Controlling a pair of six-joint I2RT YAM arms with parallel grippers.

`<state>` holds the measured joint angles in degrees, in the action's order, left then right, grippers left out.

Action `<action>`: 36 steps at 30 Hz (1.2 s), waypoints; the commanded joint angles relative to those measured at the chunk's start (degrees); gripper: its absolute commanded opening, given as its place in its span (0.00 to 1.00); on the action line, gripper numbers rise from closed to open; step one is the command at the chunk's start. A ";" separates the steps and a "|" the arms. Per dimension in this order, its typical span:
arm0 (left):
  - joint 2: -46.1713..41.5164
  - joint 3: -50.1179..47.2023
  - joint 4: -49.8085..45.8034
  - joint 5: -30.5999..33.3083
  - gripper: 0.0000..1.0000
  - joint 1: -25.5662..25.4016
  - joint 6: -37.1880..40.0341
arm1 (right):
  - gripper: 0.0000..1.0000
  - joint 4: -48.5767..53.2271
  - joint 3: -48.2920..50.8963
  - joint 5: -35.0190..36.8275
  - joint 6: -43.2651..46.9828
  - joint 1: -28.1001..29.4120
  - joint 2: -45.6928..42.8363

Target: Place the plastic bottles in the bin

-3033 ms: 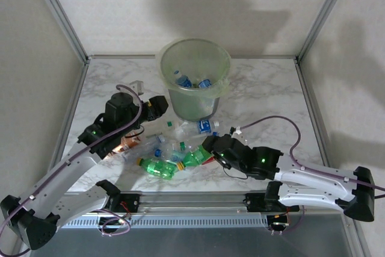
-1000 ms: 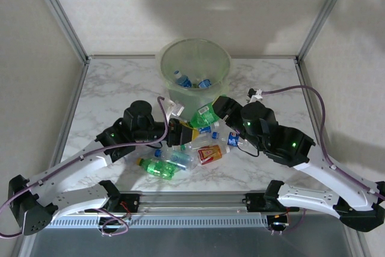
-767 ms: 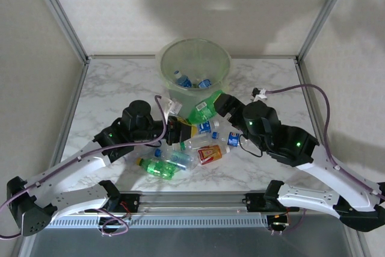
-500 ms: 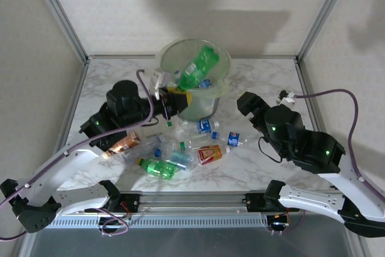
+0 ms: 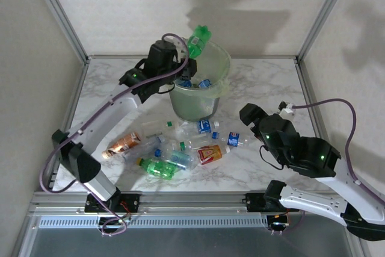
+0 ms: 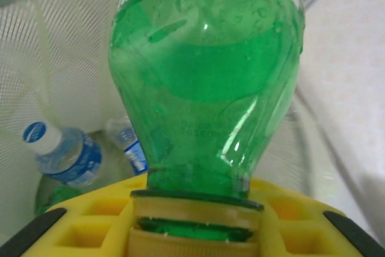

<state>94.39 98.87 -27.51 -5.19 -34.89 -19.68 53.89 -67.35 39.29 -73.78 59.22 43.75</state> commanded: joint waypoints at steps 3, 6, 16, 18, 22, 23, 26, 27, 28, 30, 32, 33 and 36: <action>2.55 3.29 -5.84 4.97 0.29 0.53 2.53 | 0.89 2.92 1.56 2.52 -3.21 -0.29 -2.75; 3.84 3.98 -6.39 6.34 0.29 0.86 2.38 | 0.90 2.96 1.87 2.77 -3.39 -0.26 -3.08; 3.36 6.41 -6.72 5.50 0.71 0.71 0.92 | 0.91 4.35 0.58 3.48 -3.39 -0.27 -2.56; 2.72 7.59 -7.19 5.88 0.72 0.62 0.38 | 0.91 4.36 0.52 3.51 -3.22 -0.25 -2.34; -0.63 8.14 -6.14 6.06 0.74 0.35 -0.72 | 0.91 5.02 0.43 3.53 -3.21 -0.31 -1.29; -1.98 7.87 -5.51 6.07 0.74 0.33 -1.04 | 0.91 5.28 0.43 3.52 -3.21 -0.33 -0.83; -6.94 4.92 -2.82 6.50 0.74 0.35 -2.76 | 0.92 5.95 0.67 3.59 -3.39 -0.29 0.54; -8.77 3.10 -1.55 6.67 0.75 0.35 -3.34 | 0.92 6.01 0.96 3.60 -3.39 -0.28 0.85; -11.38 0.80 -0.10 7.14 0.75 0.35 -3.86 | 0.93 6.07 1.48 3.60 -3.48 -0.25 1.15; -16.10 -4.42 2.39 8.36 0.76 0.52 -5.08 | 0.94 6.50 2.57 3.53 -3.84 -0.33 2.01; -21.18 -10.12 4.54 10.02 0.77 0.87 -6.16 | 0.95 6.93 3.80 2.81 -4.35 -0.53 3.31; -23.33 -12.53 5.12 10.85 0.77 1.04 -6.60 | 0.95 6.74 4.51 2.18 -4.36 -0.80 3.91; -30.17 -20.53 6.22 14.31 0.78 1.58 -8.01 | 0.95 4.86 7.61 -1.67 -3.61 -2.33 6.33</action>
<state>67.31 83.77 -23.68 4.60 -34.13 -25.15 58.26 -62.19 39.62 -76.75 58.08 48.31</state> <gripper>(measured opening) 0.777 0.950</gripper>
